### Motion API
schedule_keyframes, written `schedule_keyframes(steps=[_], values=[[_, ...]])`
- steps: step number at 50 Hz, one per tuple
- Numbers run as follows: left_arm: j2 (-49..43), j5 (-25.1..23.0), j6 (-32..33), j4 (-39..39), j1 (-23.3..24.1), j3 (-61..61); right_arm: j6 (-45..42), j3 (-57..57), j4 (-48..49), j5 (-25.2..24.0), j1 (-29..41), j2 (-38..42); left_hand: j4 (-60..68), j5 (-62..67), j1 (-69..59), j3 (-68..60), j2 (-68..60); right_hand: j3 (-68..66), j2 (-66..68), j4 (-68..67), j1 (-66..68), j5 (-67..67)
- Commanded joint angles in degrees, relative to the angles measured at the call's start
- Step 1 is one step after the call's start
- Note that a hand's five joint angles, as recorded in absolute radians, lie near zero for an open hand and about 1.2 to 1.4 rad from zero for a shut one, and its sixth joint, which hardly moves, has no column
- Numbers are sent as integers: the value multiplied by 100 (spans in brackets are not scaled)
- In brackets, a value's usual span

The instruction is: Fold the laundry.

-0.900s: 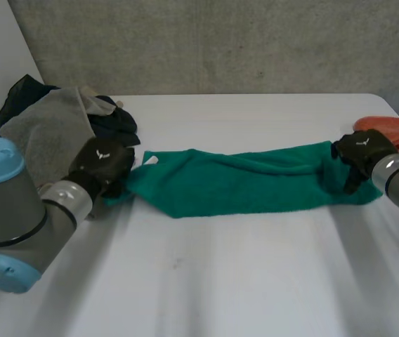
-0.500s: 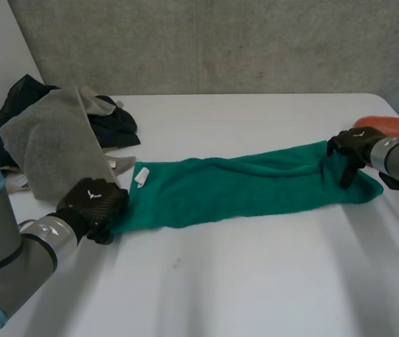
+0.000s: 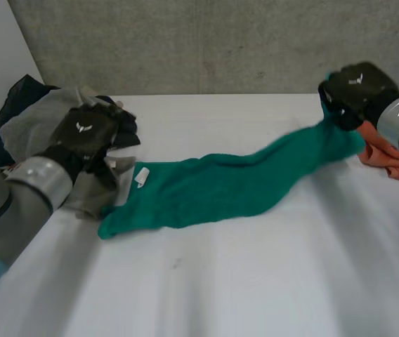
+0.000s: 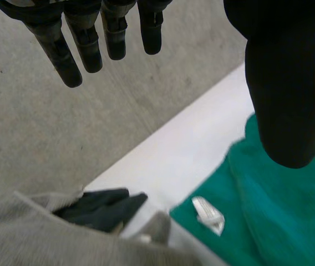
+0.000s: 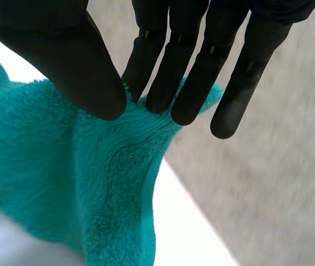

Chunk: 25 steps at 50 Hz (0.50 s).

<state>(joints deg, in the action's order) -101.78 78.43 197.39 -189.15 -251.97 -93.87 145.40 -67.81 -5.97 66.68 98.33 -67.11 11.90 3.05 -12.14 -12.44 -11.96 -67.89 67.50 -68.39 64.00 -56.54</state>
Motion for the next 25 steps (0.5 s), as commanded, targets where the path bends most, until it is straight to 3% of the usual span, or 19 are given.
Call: schedule_keyframes(steps=[1, 6, 10, 20, 22, 25], values=[[-1045, 67, -482, 273, 280, 1239, -3, -1014, 140, -1068, 116, -1733, -190, -305, 214, 244, 196, -1211, 1250, -1161, 1600, -1346], [-1826, 49, -597, 397, 438, 2011, 250, -1410, 254, -1806, 142, -2839, -190, -305, 214, 244, 196, -1211, 1250, -1161, 1600, -1346], [-2354, 41, -614, 528, 623, 2382, 724, -1559, 438, -2105, 134, -3394, -190, -305, 214, 244, 196, -1211, 1250, -1161, 1600, -1346], [-3225, -118, -807, 696, 1150, 2892, 2035, -1744, 922, -2572, -174, -3985, -190, -305, 214, 244, 196, -1211, 1250, -1161, 1600, -1346], [-3348, -179, -957, 731, 1256, 3015, 2193, -1753, 1018, -2634, -279, -3994, 1888, 1773, -1864, -1834, -1882, -1211, 1250, -1161, 1600, -1346], [-3305, -267, -1141, 818, 1300, 3068, 2238, -1797, 1167, -2642, -419, -3854, 6792, 6677, -6767, -6738, -6786, -1211, 1250, -1161, 1600, -1346]])
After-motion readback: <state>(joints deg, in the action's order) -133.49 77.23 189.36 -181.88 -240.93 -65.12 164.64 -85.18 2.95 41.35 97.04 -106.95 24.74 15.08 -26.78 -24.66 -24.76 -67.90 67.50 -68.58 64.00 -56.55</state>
